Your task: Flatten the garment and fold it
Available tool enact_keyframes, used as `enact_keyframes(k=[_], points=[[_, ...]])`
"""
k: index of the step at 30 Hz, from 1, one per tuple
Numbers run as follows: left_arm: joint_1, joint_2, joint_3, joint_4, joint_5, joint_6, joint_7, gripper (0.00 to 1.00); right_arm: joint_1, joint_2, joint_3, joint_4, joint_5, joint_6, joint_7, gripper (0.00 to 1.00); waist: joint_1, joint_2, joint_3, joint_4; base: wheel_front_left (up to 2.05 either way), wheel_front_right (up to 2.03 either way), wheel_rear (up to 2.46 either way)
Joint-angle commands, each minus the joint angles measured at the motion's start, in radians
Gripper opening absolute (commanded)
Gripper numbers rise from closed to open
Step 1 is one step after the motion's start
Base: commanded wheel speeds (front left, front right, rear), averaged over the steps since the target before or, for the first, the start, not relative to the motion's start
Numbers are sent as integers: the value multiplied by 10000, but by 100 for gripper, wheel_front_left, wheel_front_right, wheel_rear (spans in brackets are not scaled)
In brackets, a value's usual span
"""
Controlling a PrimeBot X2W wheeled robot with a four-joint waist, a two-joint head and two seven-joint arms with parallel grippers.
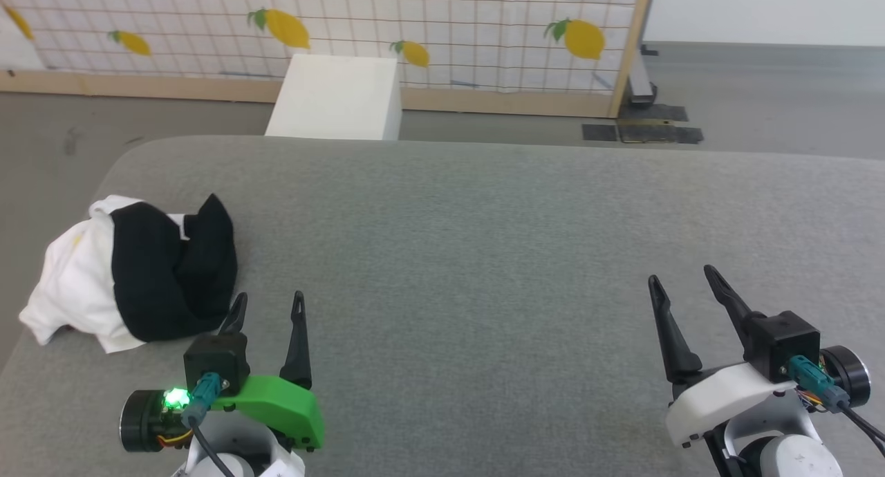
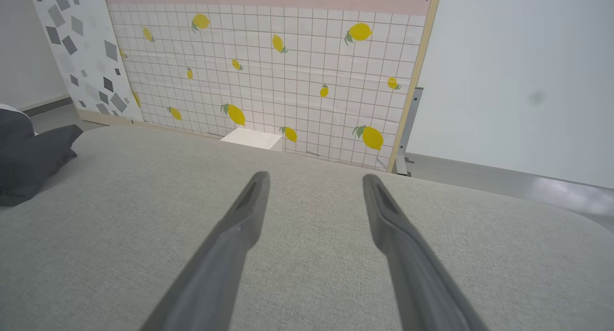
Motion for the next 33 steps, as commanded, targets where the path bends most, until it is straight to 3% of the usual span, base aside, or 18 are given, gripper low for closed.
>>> enact_keyframes(k=[1,33], points=[[-176,16,-36,60,-112,84,-94,100,-90,4,45,38,70,-4,-96,100,0,17,8,231,0,0,0],[-69,74,-96,175,-626,502,-752,100,-188,6,510,167,95,-8,-405,100,0,38,26,2381,-2,-2,-2]])
